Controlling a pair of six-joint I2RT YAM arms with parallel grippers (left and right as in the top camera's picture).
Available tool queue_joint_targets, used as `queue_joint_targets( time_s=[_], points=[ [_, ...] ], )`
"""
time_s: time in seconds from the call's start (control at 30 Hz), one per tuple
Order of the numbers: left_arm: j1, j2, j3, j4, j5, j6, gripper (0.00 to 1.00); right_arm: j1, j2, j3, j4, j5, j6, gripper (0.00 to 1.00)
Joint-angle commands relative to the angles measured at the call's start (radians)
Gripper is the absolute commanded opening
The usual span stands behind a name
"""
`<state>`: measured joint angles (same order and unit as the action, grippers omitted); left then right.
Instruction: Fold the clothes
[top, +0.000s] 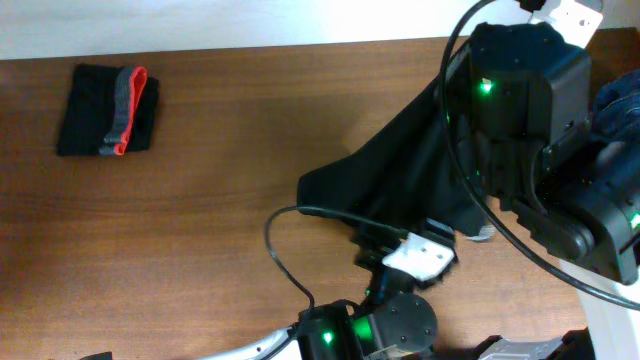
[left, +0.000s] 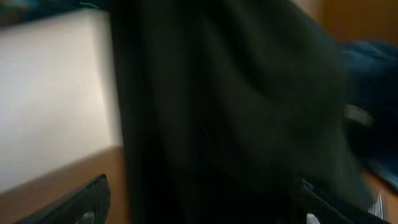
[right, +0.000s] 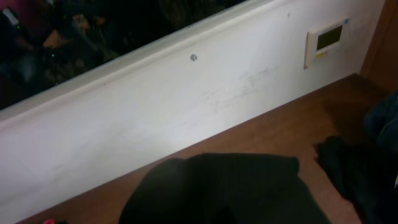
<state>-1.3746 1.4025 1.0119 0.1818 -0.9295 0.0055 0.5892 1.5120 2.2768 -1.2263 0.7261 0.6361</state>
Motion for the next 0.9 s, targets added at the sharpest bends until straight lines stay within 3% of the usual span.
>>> queue_joint_targets(
  time_s=[0.0, 0.37, 0.57, 0.63, 0.87],
  points=[
    [0.004, -0.017, 0.005, -0.039, 0.301, -0.156, 0.99, 0.005, 0.009, 0.016, 0.016, 0.034, 0.009, 0.04],
    [0.041, -0.016, 0.005, -0.069, 0.122, -0.155, 0.99, 0.006, 0.015, 0.016, 0.014, 0.005, 0.007, 0.04],
    [0.053, -0.018, 0.005, -0.168, -0.041, -0.155, 0.99, 0.006, 0.011, 0.016, 0.015, 0.036, -0.146, 0.04],
    [0.056, -0.019, 0.005, -0.204, -0.045, -0.155, 0.95, 0.004, 0.002, 0.016, 0.014, 0.092, -0.184, 0.04],
    [0.056, -0.089, 0.005, -0.251, -0.047, -0.155, 0.94, -0.134, -0.088, 0.016, 0.014, 0.116, -0.248, 0.04]
  ],
)
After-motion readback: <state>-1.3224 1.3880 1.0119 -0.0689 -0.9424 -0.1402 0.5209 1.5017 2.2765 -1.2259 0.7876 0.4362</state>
